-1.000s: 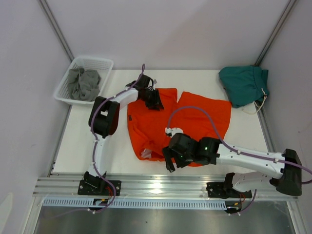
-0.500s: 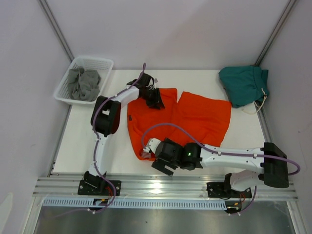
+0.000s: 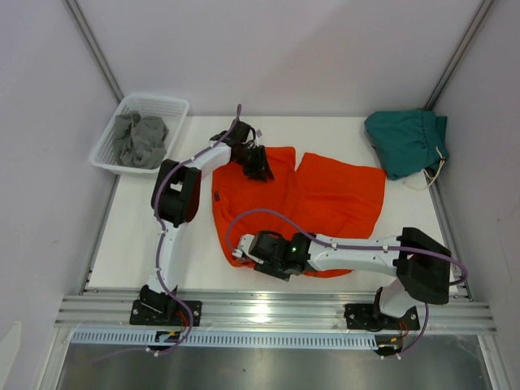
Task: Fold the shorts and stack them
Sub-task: Flatten the shorts out
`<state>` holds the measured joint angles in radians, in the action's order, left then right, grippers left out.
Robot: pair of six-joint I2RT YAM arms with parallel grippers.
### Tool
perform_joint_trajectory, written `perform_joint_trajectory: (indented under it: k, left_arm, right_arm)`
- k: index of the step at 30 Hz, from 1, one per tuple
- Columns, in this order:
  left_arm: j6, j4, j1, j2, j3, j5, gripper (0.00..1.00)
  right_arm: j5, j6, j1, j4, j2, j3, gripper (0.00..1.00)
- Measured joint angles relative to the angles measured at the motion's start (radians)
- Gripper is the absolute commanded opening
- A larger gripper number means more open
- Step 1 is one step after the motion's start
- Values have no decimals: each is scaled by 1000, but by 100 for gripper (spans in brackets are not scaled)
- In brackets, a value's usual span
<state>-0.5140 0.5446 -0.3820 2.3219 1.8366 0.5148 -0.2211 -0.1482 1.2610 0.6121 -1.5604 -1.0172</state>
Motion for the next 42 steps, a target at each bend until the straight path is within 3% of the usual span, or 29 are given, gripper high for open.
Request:
perform_joint_trajectory:
  k: [1, 2, 3, 4, 14, 18, 24, 29, 30, 32, 33, 39, 42]
  left_arm:
    - [0, 0, 0, 0, 0, 3, 38]
    - [0, 0, 1, 1, 0, 5, 38]
    - [0, 0, 2, 1, 0, 7, 38]
    - [0, 0, 3, 2, 0, 10, 38]
    - [0, 0, 4, 2, 0, 13, 37]
    - [0, 0, 4, 2, 0, 13, 37]
    - [0, 5, 4, 2, 0, 12, 38]
    - [5, -22, 4, -63, -114, -11, 50]
    - [10, -16, 4, -96, -154, -28, 52]
    - [23, 12, 4, -162, -206, -63, 56]
    - [30, 24, 4, -197, -218, -84, 57]
    - [79, 48, 4, -373, -255, -200, 56]
    - [93, 45, 2, -409, -296, -225, 56]
  right_arm:
    - [4, 2, 1, 4, -10, 0, 34]
    - [3, 7, 5, 8, -15, 0, 12]
    - [-1, 8, 11, 13, -16, 0, 3]
    - [-17, 26, 26, 15, -14, 0, 0]
    - [-268, 264, 378, 67, 31, 2, 1]
    - [-351, 388, 510, 110, -50, -18, 0]
    - [-535, 570, 600, 227, -331, -114, 0]
    - [-584, 629, 617, 251, -349, -124, 0]
    - [-586, 631, 617, 249, -347, -121, 2]
    - [-587, 638, 618, 241, -342, -115, 29]
    - [-594, 642, 618, 237, -341, -113, 36]
    - [-654, 618, 634, 216, -337, -93, 47]
    - [-662, 607, 659, 205, -305, -92, 61]
